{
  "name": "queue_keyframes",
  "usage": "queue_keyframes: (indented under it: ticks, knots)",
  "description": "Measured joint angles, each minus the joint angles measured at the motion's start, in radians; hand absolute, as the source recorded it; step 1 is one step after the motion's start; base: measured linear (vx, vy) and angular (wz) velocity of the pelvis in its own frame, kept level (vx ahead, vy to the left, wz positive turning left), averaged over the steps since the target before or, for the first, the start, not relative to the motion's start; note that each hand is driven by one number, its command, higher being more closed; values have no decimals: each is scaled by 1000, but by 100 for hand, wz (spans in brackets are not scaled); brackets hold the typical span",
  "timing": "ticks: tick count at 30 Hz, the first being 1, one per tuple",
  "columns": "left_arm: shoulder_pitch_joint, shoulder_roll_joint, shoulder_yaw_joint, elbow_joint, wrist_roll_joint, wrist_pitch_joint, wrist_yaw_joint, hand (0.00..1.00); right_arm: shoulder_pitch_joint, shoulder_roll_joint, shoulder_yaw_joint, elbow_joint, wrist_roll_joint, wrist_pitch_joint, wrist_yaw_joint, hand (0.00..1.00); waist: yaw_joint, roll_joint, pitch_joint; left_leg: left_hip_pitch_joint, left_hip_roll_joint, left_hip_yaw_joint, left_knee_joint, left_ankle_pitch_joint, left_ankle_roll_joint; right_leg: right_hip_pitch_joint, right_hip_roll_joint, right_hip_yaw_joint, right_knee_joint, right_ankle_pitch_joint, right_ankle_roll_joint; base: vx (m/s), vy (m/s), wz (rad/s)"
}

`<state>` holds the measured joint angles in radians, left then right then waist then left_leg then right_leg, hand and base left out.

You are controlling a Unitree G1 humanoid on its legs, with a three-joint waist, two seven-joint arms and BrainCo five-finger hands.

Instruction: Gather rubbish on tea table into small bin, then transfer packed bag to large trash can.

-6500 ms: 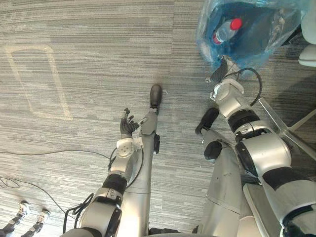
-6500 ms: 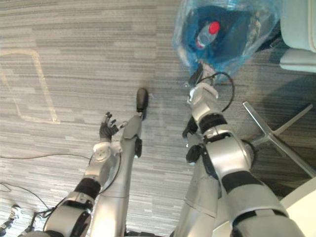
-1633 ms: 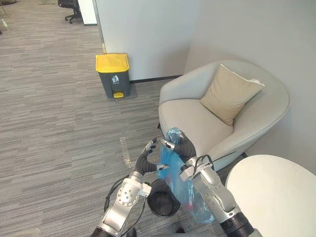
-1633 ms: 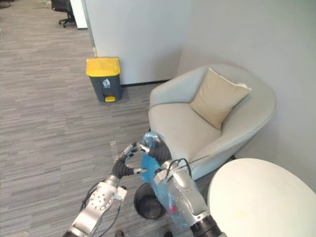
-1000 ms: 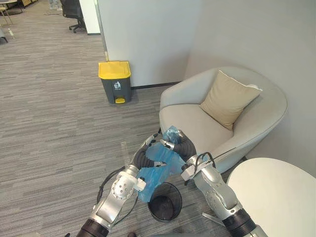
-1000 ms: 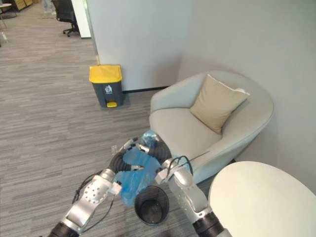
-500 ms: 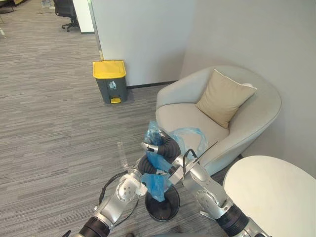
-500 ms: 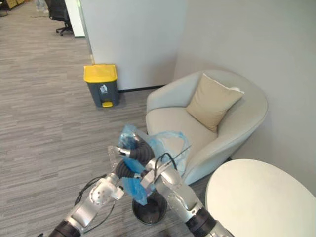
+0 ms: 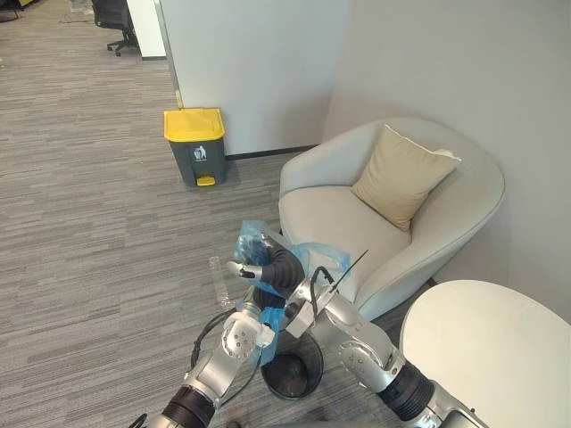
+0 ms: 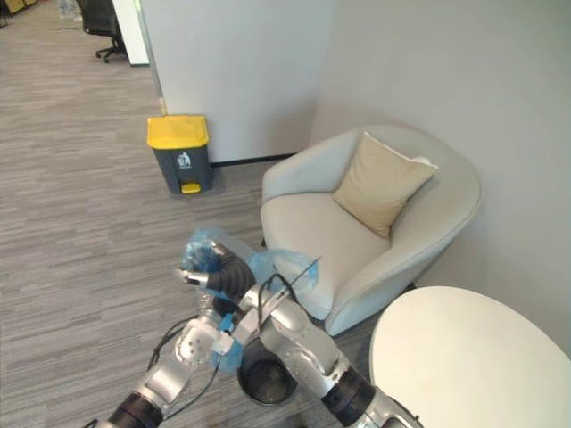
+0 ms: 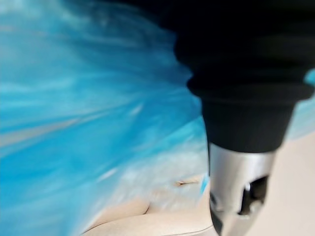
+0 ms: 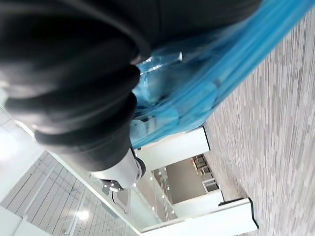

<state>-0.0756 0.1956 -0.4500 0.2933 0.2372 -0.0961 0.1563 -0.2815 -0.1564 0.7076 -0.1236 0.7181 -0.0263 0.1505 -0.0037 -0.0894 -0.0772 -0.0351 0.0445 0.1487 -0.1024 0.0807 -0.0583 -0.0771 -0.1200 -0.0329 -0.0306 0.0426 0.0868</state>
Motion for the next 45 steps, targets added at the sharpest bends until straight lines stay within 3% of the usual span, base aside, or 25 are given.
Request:
queue_keyframes:
  ticks: [3, 4, 12, 21, 27, 28, 30, 38, 41, 42, 45]
  knots:
    - [-15, -8, -1, 35, 18, 2, 20, 0, -20, 0, 25, 0, 1, 8, -8, 100, 0, 0, 0, 0, 0, 2, 0, -1, -2, 0, 1, 2, -3, 1, -1, 0, 0, 0]
    - [-26, -12, -3, 52, 36, 7, 33, 100, -34, 0, 39, 0, 8, 11, -15, 100, 0, 0, 0, -1, 1, 3, 0, -2, -2, 0, 1, 3, -6, 4, -3, 0, 0, 0]
    - [-78, -17, -8, 131, 94, 39, 100, 100, -69, 0, 101, 0, 75, 18, -36, 100, -5, -1, 2, -1, 9, 9, 0, -6, -8, -2, 10, 9, -10, 7, -8, 0, 0, -2]
    - [-78, -32, 16, 129, 14, 45, 124, 100, -58, 11, 101, 0, 108, 15, -27, 100, -13, 2, 7, 1, 21, 24, 0, -10, -13, -8, 23, 22, -12, 10, -12, -3, -8, -6]
    - [-68, -34, 79, 106, -9, 55, 123, 100, 66, 37, 64, 0, 59, -2, 23, 100, -13, 5, 29, 2, 24, 24, 0, -11, -15, -8, 25, 22, -12, 9, -13, 0, 0, 0]
    - [-65, -34, 91, 98, -25, 56, 123, 100, 91, 37, 41, 0, 20, -6, 30, 0, -13, 4, 38, 3, 24, 24, 0, -12, -16, -7, 25, 22, -12, 9, -13, 0, 0, 0]
    - [-52, -34, 113, 87, -37, 58, 122, 100, 119, 36, 14, 0, -16, -7, 33, 0, -15, 2, 44, 2, 24, 24, 0, -12, -16, -8, 25, 22, -12, 9, -13, 0, 0, 0]
    - [33, -37, 187, -11, -64, 57, 114, 100, 214, -19, -177, -30, -339, -54, 12, 0, -15, 2, 46, 2, 22, 22, 0, -15, -12, 3, 24, 13, -14, 6, -9, 0, -1, 1]
    - [59, -52, 231, -39, -67, 53, 97, 100, 228, -69, -244, -80, -500, -101, -30, 0, -15, 5, 50, 3, 18, 19, 0, -16, -11, 3, 20, 12, -9, 2, -4, 0, 0, 4]
    - [69, -52, 238, -50, -79, 51, 93, 100, 228, -91, -276, -99, -612, -127, -63, 0, -15, 7, 52, 3, 15, 18, 0, -16, -10, 3, 18, 11, -7, -1, 1, 0, 0, 3]
    - [91, -51, 258, -71, -86, 34, 78, 100, 227, -125, -325, -103, -798, -167, -131, 0, -14, 7, 52, 4, 11, 17, 0, -18, -8, -2, 14, 9, -6, -2, 2, 0, 0, 1]
